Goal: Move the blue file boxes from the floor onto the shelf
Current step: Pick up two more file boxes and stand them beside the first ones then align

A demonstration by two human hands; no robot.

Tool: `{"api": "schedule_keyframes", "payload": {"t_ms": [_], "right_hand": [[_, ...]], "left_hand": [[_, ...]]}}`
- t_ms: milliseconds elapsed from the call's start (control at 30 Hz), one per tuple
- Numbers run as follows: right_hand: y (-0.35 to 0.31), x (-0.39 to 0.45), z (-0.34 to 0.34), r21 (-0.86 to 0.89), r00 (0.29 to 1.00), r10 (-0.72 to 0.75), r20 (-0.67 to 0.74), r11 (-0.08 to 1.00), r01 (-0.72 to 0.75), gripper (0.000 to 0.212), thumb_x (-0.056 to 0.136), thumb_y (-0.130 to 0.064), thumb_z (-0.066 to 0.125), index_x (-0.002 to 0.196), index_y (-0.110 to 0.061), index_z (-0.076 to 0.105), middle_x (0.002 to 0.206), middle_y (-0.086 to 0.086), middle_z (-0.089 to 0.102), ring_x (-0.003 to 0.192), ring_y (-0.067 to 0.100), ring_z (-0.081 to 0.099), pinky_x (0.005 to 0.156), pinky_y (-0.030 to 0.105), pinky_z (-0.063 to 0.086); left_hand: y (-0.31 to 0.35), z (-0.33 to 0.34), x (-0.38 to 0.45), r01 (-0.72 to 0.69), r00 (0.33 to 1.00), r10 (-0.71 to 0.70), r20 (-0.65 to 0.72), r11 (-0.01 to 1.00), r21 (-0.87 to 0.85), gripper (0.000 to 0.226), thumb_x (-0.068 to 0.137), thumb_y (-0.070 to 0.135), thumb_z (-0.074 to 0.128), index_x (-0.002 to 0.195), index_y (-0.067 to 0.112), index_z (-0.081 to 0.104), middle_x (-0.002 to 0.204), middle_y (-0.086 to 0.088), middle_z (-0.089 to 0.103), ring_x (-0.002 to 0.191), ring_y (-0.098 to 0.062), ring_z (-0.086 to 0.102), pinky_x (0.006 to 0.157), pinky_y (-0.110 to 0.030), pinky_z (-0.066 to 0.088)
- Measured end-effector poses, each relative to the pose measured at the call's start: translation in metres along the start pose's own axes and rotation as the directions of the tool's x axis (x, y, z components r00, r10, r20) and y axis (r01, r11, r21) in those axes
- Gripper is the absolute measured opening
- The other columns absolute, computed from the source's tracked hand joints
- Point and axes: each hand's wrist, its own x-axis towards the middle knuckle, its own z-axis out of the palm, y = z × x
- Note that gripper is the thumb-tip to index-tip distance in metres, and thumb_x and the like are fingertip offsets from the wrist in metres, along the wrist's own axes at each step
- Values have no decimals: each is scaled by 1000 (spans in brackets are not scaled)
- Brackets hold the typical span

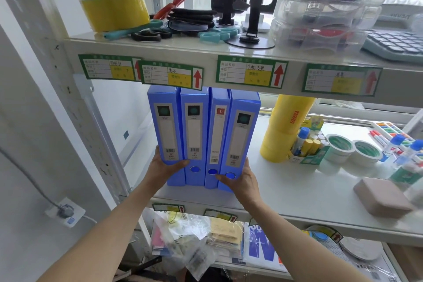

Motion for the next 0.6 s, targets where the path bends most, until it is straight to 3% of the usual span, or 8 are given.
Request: {"api": "schedule_keyframes", "payload": {"t_ms": [200,400,600], "right_hand": [[2,3,0,-28,1000,-12,24,1000,13,83,72,-35,86,140,-25,39,123,-7,64,104,15,64,79,28,56],[0,5,-2,-49,999,-1,42,999,3,84,73,-30,87,141,-24,38,123,-6,64,101,13,62,70,14,49],[1,5,-3,-56,999,30,32,998,-28,88,70,-34,87,141,-28,36,124,-8,61,108,15,63,84,39,61]], "left_hand": [[0,-1,5,1,999,-2,44,999,32,77,71,33,81,138,25,43,131,2,59,120,-18,59,80,-28,59],[-2,-3,6,-2,999,0,35,999,44,78,69,37,83,137,29,44,129,5,59,118,-16,61,80,-27,60],[-1,-5,3,-2,1000,1,4,998,62,81,65,45,85,135,34,46,131,5,56,121,-18,59,87,-44,59]]}}
